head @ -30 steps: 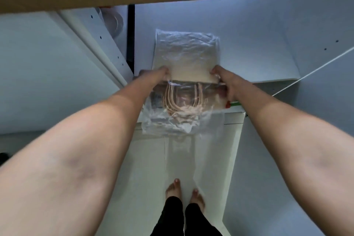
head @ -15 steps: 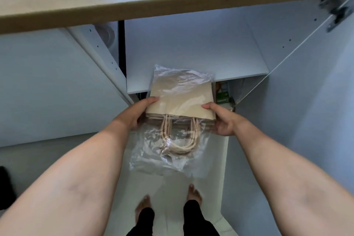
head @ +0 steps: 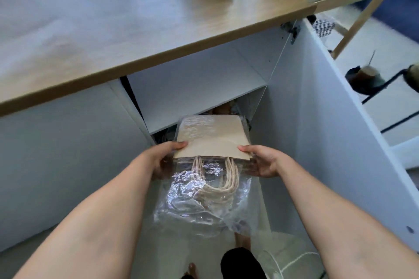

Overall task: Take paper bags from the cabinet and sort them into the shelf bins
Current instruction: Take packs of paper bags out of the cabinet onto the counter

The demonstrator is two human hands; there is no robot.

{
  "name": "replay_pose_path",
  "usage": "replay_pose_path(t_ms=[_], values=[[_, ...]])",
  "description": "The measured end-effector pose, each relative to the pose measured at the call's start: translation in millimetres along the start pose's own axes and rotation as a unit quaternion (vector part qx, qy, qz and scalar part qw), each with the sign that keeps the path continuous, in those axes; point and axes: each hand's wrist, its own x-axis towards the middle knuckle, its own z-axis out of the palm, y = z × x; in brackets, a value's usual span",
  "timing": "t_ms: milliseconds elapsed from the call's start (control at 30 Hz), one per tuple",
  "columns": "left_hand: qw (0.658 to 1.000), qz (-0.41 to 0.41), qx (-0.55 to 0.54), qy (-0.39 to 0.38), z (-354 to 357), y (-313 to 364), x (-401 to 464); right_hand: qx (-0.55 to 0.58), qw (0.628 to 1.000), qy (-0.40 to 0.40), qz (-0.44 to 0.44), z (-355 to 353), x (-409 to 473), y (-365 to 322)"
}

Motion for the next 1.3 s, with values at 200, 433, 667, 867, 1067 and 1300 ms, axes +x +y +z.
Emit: replay_pose_path(t_ms=[200,433,667,867,1067,1300], values=[[0.997,0.037,0.059,-0.037,27,18,-68,0.023,0.997,0.04,-0.064,5,-73,7],[0.984,0.114,0.14,-0.014,51,59,-128,0.042,0.986,0.08,-0.139,5,-162,-10],[0.967,0.181,0.17,-0.051,77,98,-182,0.053,0.97,0.121,-0.203,-2,-231,-47],[0.953,0.241,0.181,-0.018,77,139,-256,0.056,0.958,0.109,-0.26,15,-269,-108],[0.953,0.276,0.121,0.022,44,175,-293,0.035,0.95,0.055,-0.304,49,-268,-184],[0.946,0.294,0.043,0.133,5,202,-303,-0.036,0.951,-0.004,-0.307,82,-230,-264]])
